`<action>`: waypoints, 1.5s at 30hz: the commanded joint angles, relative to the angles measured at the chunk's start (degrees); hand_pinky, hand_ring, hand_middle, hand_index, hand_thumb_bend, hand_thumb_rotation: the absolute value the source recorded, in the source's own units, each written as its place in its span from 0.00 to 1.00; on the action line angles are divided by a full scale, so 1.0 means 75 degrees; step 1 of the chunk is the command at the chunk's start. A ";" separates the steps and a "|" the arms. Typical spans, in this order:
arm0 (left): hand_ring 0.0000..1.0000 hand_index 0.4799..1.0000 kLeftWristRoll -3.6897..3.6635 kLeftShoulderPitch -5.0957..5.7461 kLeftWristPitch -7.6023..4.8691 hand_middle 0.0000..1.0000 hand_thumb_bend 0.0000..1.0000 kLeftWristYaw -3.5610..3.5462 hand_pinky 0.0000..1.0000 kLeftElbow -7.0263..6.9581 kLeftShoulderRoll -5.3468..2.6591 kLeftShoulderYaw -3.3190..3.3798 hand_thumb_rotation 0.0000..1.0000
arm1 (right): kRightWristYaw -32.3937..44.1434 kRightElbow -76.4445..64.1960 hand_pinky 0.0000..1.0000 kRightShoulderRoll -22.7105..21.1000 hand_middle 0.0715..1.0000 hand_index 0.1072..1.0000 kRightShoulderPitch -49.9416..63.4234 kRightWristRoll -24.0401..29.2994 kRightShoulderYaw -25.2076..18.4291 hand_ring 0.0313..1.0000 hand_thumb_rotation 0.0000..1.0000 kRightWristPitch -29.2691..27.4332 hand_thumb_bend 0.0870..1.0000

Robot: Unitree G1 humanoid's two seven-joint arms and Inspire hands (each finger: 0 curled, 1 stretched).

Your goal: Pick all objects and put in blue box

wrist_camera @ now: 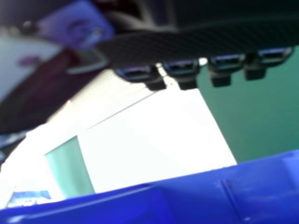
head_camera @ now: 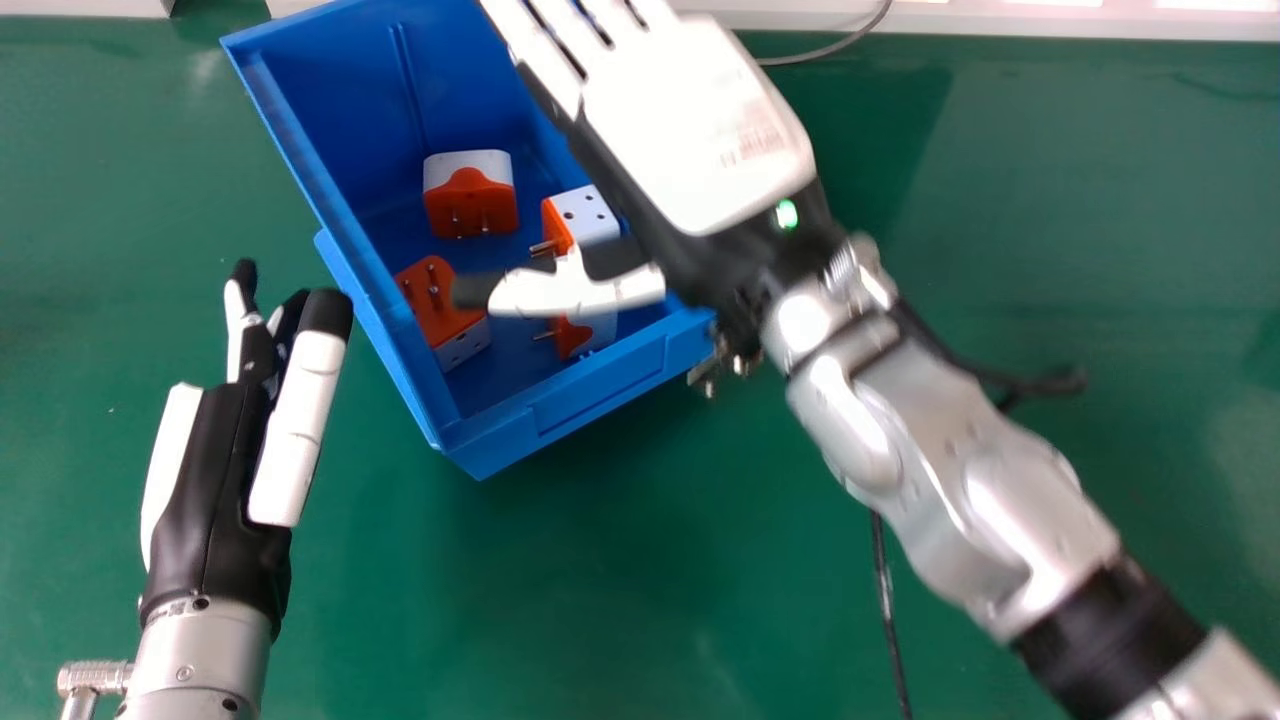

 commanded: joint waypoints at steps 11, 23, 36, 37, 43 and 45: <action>0.96 0.95 0.0304 0.0469 -0.0784 0.97 0.69 0.0296 0.95 -0.0020 -0.0100 -0.0042 1.00 | -0.1162 -0.3519 1.00 0.0501 1.00 1.00 0.5392 0.1732 -0.1256 1.00 0.91 -0.0494 0.38; 0.97 0.95 0.0074 0.0493 -0.1087 0.98 0.63 0.0069 0.95 0.0213 0.0019 0.0252 1.00 | -0.1474 -0.3088 0.99 0.1235 1.00 1.00 0.6625 0.3709 -0.2680 1.00 1.00 -0.1238 0.43; 1.00 0.98 -0.0726 0.0635 -0.2232 1.00 0.75 -0.0545 1.00 0.0787 0.0033 0.0534 0.93 | 0.0251 -0.2984 1.00 0.1115 1.00 1.00 0.6951 0.5849 -0.3754 1.00 1.00 -0.1496 0.45; 1.00 0.98 -0.0705 0.0642 -0.2249 1.00 0.75 -0.0558 1.00 0.0798 0.0053 0.0535 0.93 | 0.0351 -0.2972 1.00 0.1085 1.00 1.00 0.6975 0.5900 -0.3790 1.00 1.00 -0.1530 0.43; 1.00 0.99 -0.0646 0.0606 -0.2260 1.00 0.74 -0.0553 1.00 0.0878 0.0127 0.0501 0.93 | 0.0670 -0.2620 1.00 0.1198 1.00 1.00 0.7006 0.5861 -0.3610 1.00 1.00 -0.1764 0.37; 1.00 0.98 -0.0676 0.0559 -0.2300 1.00 0.74 -0.0567 1.00 0.0985 0.0142 0.0516 0.93 | 0.0839 -0.2523 1.00 0.1297 1.00 1.00 0.6992 0.5971 -0.3432 1.00 1.00 -0.1758 0.39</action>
